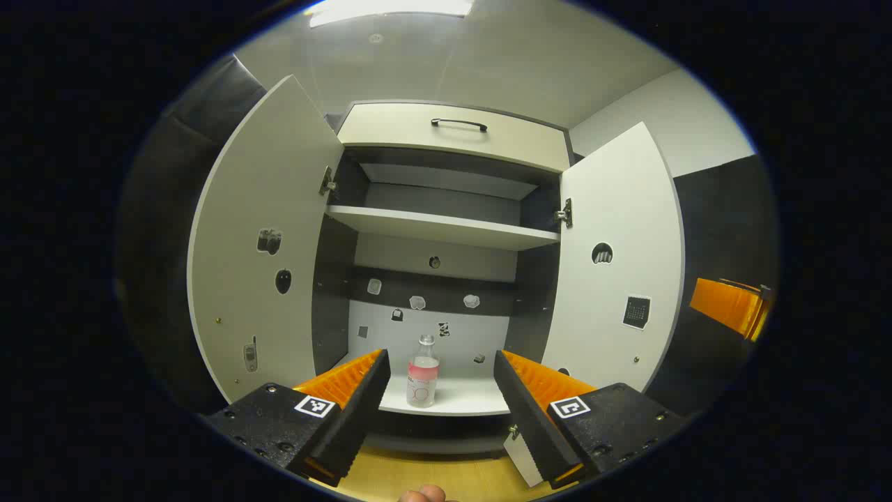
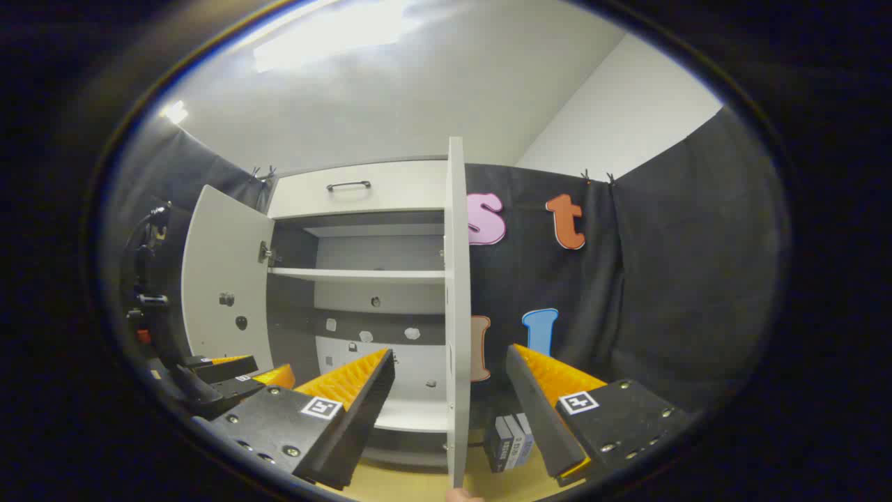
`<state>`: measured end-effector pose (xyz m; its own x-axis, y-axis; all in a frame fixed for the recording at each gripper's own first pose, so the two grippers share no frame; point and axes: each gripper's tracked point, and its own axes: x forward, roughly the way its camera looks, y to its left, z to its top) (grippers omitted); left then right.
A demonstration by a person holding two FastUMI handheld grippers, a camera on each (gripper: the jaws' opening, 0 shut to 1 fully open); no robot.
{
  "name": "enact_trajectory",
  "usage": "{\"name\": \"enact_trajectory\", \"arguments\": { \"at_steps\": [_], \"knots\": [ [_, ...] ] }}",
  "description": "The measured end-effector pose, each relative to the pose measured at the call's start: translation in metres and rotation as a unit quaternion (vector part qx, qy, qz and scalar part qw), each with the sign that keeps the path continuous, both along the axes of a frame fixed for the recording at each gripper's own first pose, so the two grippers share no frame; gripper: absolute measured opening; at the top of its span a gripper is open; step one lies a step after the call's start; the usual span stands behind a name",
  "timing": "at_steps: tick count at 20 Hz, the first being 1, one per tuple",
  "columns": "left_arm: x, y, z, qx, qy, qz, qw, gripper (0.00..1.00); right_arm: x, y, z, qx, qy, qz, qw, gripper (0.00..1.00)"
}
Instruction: Grasp the bottle in the cabinet with the left hand and place it on the coaster, then close the right door with the right hand and the left door with the left hand.
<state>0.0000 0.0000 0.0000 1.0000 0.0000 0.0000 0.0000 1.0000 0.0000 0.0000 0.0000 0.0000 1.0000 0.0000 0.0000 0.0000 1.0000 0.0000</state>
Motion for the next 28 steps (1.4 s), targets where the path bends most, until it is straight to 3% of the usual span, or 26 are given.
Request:
{"name": "enact_trajectory", "arguments": {
  "at_steps": [6, 14, 27, 28],
  "knots": [
    [0.034, 0.008, -0.015, 0.025, 0.017, -0.008, 1.0, 0.96, 0.003, -0.013, 0.0, 0.0, 0.004, -0.033, 0.999, 0.97],
    [0.111, 0.025, -0.047, 0.065, 0.04, 0.001, 0.997, 0.96, 0.003, -0.037, 0.007, -0.019, -0.009, -0.089, 0.996, 0.97],
    [0.235, 0.049, -0.136, 0.079, 0.12, 0.021, 0.989, 0.97, -0.019, -0.084, 0.01, -0.047, -0.005, -0.208, 0.977, 0.97],
    [0.24, 0.05, -0.142, 0.081, 0.127, 0.023, 0.988, 0.97, -0.019, -0.086, 0.009, -0.048, -0.005, -0.212, 0.976, 0.93]
  ]
}}
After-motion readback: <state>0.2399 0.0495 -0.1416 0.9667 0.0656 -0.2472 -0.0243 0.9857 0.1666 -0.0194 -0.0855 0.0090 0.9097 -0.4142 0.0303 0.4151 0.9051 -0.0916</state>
